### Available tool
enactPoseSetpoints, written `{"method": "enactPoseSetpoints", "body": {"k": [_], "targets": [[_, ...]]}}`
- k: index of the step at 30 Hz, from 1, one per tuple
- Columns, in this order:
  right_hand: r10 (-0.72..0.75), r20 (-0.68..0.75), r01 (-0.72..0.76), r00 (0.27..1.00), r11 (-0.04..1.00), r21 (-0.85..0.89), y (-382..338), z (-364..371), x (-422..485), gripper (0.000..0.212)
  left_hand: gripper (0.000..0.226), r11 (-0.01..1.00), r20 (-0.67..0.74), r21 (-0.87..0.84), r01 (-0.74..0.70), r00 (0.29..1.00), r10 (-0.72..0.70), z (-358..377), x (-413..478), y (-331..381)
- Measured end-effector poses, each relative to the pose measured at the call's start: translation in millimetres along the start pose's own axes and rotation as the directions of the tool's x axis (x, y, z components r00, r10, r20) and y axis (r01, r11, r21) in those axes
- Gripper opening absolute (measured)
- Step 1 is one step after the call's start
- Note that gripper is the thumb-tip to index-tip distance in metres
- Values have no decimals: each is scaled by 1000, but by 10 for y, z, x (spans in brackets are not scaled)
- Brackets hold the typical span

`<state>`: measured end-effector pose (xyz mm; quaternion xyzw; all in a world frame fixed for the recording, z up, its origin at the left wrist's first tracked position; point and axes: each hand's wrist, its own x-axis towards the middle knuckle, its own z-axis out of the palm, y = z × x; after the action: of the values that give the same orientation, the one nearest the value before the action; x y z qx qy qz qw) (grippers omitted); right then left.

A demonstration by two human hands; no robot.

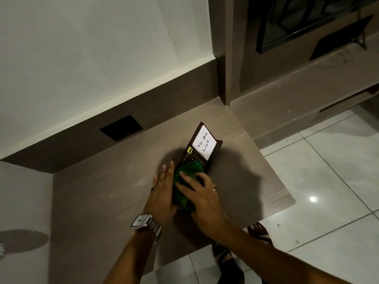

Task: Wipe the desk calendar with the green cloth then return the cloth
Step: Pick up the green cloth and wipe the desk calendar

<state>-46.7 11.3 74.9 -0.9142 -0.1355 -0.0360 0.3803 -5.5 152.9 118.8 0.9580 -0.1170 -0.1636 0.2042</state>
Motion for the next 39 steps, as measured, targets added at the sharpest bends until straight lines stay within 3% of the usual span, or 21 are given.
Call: {"method": "enactPoseSetpoints", "body": {"k": [2,3,6,7,10,12,14,16,17,19,22,24,28,32,35,37,39], "targets": [[-163,50,167,985,982,-91,37,-105,56,83,111,999,4,20,-25,1000,25,-2,-3,-21],[-145,58,151,988,980,-127,111,-176,108,80,108,999,-9,12,-38,999,39,-2,-8,-30],[190,-52,-195,980,974,-113,234,-323,303,76,100,999,-41,-3,-43,998,43,9,-2,-11],[203,-74,-211,976,971,-117,184,-314,321,76,100,999,-47,0,-33,998,33,14,-1,-4],[-144,59,151,988,978,-142,43,-68,141,75,102,1000,-31,9,-27,999,27,11,5,-30],[-198,83,209,977,964,-166,127,-101,93,75,104,999,-35,17,-44,998,45,13,3,-55],[-12,-12,8,1000,973,-232,376,-212,231,70,102,999,-60,10,-37,998,38,27,-4,-56],[218,-15,-213,976,934,-287,606,-290,343,66,100,1000,-58,6,-18,998,18,42,-18,-46],[264,-9,-254,964,916,-312,643,-287,330,65,100,1000,-60,2,-14,998,14,46,-18,-38],[219,28,-194,975,912,-361,572,-171,173,64,100,1000,-64,-1,-2,998,2,49,-8,-36],[5,187,53,982,950,-306,366,20,-172,64,102,1000,-73,14,-22,997,23,59,10,-50],[-72,230,143,971,941,-308,458,-73,-122,59,102,1000,-69,12,-18,997,18,67,16,-58],[95,46,-60,994,867,-494,961,-493,515,53,101,1000,-75,17,21,997,-19,84,9,-54],[197,-72,-202,978,801,-563,1020,-630,802,46,101,999,-99,32,8,995,-5,93,7,-46],[59,53,-24,997,860,-510,708,-274,309,43,102,999,-102,31,-12,995,15,99,16,-67],[-153,229,232,961,898,-373,489,-36,-93,40,101,1000,-85,25,-12,996,14,96,41,-75],[-214,330,320,919,895,-309,457,-78,-149,47,100,1000,-80,13,-5,997,6,98,57,-79]]}}
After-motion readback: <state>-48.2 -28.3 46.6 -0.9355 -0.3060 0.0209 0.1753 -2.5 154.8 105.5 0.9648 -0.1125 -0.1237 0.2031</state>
